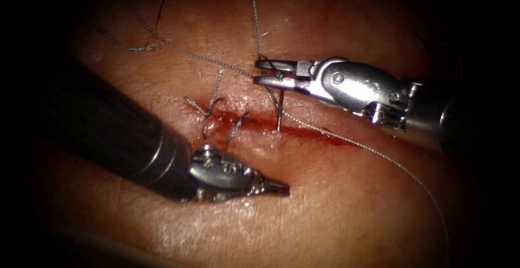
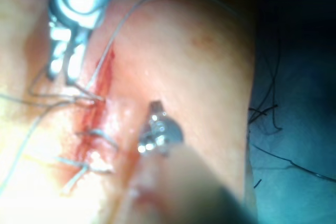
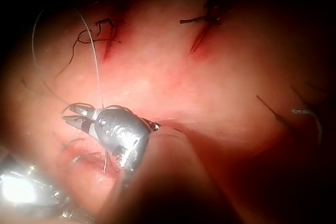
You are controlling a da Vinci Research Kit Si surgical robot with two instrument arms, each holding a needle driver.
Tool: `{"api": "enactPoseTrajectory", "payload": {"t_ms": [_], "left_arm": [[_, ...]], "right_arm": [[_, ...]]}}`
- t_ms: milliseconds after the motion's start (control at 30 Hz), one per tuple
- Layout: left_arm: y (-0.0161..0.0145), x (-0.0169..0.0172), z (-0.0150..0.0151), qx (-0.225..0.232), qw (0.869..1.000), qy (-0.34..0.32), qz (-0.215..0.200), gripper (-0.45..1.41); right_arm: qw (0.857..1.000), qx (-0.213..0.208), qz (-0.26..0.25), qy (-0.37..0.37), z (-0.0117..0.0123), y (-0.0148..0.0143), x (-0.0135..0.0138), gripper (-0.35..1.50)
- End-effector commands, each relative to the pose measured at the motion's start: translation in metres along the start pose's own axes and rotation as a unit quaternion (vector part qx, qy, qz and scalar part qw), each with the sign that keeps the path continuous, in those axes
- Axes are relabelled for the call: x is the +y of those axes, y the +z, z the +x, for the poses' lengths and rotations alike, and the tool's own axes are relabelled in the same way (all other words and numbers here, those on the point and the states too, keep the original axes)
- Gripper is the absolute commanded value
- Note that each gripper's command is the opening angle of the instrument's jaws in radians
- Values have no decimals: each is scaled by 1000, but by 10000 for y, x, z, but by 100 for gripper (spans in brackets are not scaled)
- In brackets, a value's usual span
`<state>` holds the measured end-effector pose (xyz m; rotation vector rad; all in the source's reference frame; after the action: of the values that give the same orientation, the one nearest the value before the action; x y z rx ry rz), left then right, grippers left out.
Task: Wound Closure
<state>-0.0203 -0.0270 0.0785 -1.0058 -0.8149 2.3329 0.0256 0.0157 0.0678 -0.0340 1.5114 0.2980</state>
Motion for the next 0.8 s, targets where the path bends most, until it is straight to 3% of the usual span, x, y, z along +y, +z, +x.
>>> {"api": "enactPoseTrajectory", "payload": {"t_ms": [33, 267, 800], "left_arm": [[7, 2, -8, -1, 1000, -3, 0, -10], [11, -19, -27, -4, 1000, -10, 1, -10], [2, -16, -21, -4, 1000, -12, -4, -10]], "right_arm": [[1000, 1, 1, 2, -5, 8, -3, -35], [1000, 3, 0, 17, -5, 9, -4, -35], [997, 5, 15, 77, -17, 12, -20, -35]]}}
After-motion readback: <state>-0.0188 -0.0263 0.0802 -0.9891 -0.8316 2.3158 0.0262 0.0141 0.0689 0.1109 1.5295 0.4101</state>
